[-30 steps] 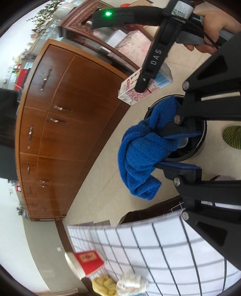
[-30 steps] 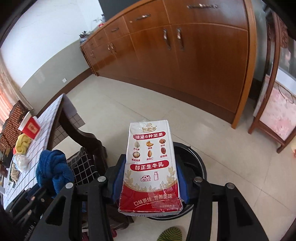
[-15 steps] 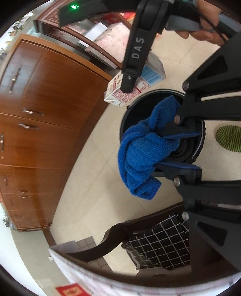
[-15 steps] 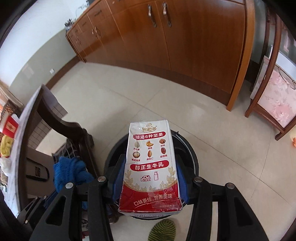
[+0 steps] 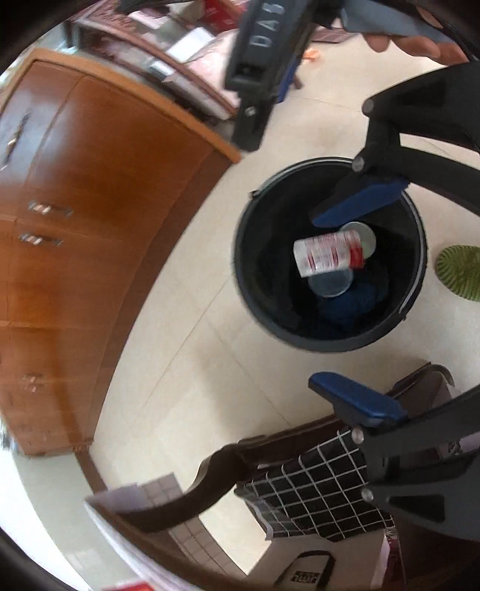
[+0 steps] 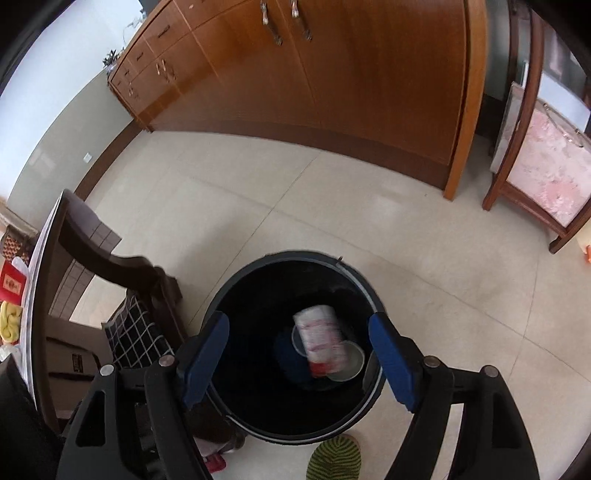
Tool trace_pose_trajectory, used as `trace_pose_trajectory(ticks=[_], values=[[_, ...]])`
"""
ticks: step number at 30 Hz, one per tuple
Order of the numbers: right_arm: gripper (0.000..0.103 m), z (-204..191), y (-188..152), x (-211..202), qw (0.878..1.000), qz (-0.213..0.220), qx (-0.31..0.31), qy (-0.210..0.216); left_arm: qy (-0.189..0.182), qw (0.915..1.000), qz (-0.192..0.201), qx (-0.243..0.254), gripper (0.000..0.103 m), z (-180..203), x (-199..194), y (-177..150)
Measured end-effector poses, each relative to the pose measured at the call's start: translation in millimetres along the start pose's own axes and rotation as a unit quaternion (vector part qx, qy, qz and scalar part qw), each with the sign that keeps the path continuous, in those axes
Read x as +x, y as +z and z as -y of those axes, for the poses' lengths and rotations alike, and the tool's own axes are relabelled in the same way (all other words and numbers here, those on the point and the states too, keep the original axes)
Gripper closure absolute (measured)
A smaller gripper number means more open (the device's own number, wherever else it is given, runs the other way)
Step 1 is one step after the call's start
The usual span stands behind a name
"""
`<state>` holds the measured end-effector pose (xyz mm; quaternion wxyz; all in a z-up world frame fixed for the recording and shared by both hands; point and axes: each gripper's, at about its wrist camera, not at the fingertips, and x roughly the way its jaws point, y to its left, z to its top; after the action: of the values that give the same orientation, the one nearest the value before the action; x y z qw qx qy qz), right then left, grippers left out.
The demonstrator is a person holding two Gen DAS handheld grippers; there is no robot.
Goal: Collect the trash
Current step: 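Open the right tool to drop the milk carton into the bin, then move both tools back over the table toward the green box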
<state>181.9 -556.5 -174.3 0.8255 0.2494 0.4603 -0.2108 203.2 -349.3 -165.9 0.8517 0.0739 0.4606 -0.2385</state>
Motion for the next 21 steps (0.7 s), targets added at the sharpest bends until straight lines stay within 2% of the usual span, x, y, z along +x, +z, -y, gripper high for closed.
trace_pose_trajectory(ticks=[5,9,14,21], values=[[0.023,-2.2,1.4,-15.8,1.0,0.025,0.0,-0.016,0.022,0.999,0.038,-0.009,0.021,-2.3,-26.7,14.0],[0.023,-7.1,0.4,-27.9,0.999,0.04,-0.001,-0.013,0.025,0.9977,0.062,-0.013,0.021,-0.5,-52.6,23.4],[0.023,-28.8,-2.1,-43.9,0.998,0.065,-0.016,0.012,0.034,0.9943,0.099,-0.016,0.021,-11.0,-88.5,26.6],[0.023,-88.4,-12.2,-73.3,0.989,0.11,-0.078,0.059,0.059,0.989,0.127,-0.048,0.021,-64.1,-119.7,23.1]])
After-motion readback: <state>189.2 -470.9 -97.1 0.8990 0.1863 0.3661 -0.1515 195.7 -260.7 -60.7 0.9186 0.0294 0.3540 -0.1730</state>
